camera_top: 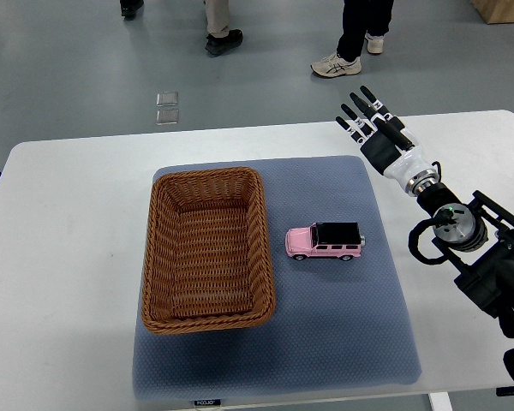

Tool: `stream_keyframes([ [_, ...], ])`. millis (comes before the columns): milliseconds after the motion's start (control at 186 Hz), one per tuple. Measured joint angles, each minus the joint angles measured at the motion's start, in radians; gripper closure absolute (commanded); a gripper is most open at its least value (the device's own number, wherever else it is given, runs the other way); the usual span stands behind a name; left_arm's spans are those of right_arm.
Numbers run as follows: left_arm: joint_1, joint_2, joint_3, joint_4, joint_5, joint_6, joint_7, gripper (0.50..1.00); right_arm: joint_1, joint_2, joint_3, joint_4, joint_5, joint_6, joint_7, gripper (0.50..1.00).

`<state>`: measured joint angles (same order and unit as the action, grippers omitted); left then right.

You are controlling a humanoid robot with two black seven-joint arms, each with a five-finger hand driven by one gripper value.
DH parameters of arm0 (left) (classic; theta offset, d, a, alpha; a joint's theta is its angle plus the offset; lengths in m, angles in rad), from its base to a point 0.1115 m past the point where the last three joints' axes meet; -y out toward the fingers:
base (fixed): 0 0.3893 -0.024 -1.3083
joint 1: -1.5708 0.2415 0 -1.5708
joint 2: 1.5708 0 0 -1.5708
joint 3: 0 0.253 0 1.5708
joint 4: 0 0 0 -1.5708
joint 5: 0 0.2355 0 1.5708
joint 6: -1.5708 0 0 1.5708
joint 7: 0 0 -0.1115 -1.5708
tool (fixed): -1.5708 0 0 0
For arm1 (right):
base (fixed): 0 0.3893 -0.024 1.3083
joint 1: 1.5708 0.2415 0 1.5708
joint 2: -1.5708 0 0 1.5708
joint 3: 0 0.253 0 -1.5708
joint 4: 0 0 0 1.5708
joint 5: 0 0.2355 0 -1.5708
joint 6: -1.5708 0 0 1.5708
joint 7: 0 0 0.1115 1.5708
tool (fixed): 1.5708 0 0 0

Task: Place pink car in brown basket
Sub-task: 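Reach the right hand over the pink toy car from above, then lower the right hand and close its fingers around the pink car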

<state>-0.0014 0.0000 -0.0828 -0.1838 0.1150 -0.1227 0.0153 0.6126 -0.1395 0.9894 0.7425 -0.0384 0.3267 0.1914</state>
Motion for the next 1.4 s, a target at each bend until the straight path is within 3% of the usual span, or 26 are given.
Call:
stream_keyframes([
  [365, 0.0, 0.0, -0.001, -0.002, -0.001, -0.002, 0.0, 0.5, 0.012, -0.013, -0.038, 0.005, -0.028, 0.002, -0.001, 0.589],
  [558, -0.003, 0.0, 0.0, -0.003, -0.001, -0.003, 0.0, 0.5, 0.064, -0.086, -0.091, 0.04, -0.229, 0.027, -0.006, 0.587],
  [901, -0.006, 0.0, 0.001, -0.004, 0.0, -0.003, 0.0, 0.5, 0.276, -0.342, -0.471, 0.315, -0.858, 0.077, -0.032, 0.587],
  [1175, -0.006, 0.0, 0.001, -0.003, 0.0, -0.003, 0.0, 0.5, 0.328, -0.511, -0.661, 0.502, -1.044, 0.074, -0.032, 0.589],
  [1400, -0.008, 0.0, 0.0, -0.004, 0.0, -0.005, 0.0, 0.5, 0.303, -0.544, -0.676, 0.538, -1.061, 0.046, -0.031, 0.589],
])
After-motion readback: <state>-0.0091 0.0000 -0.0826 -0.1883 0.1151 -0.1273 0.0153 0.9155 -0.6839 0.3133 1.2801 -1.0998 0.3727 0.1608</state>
